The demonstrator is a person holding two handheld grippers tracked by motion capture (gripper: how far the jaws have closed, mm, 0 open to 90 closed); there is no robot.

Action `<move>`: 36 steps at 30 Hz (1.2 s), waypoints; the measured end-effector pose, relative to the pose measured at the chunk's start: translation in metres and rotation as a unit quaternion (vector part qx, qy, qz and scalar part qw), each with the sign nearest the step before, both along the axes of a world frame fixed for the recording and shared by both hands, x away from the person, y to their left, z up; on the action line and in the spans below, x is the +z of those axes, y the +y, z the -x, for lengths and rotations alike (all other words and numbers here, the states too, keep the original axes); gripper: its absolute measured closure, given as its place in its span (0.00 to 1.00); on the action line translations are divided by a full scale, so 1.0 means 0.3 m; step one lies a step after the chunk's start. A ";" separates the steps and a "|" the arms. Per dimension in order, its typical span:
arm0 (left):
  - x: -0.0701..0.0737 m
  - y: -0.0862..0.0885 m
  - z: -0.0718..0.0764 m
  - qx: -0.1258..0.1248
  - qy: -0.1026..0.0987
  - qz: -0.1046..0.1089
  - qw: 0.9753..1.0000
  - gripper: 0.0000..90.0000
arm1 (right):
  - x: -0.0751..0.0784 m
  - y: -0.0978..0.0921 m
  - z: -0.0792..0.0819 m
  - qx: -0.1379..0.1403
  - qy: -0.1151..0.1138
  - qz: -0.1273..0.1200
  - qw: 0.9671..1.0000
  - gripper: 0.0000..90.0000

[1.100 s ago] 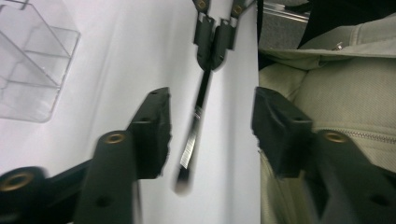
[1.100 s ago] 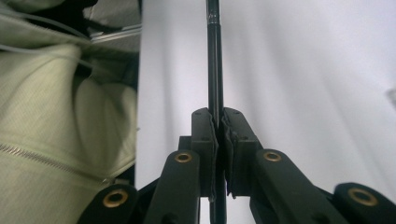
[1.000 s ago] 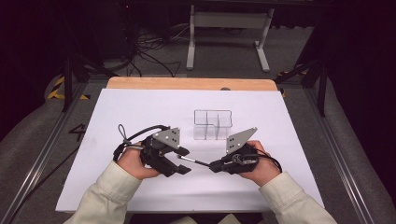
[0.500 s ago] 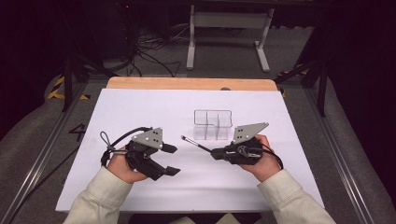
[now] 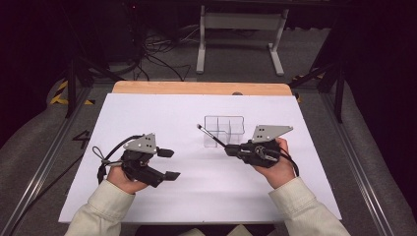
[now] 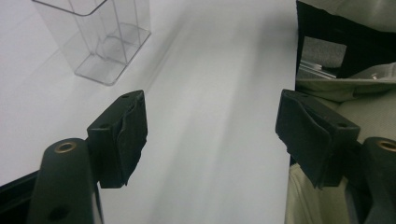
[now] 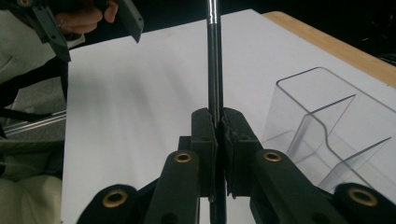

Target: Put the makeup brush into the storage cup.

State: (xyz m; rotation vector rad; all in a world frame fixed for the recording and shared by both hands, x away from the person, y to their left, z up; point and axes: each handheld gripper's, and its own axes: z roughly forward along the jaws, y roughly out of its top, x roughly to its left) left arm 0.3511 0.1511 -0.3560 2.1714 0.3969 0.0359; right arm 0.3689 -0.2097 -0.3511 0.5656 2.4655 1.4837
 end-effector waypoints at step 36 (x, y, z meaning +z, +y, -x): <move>-0.145 0.072 -0.046 0.099 -0.014 0.040 0.994 0.25 | 0.010 0.030 -0.097 -0.133 -0.085 -0.109 0.981 0.93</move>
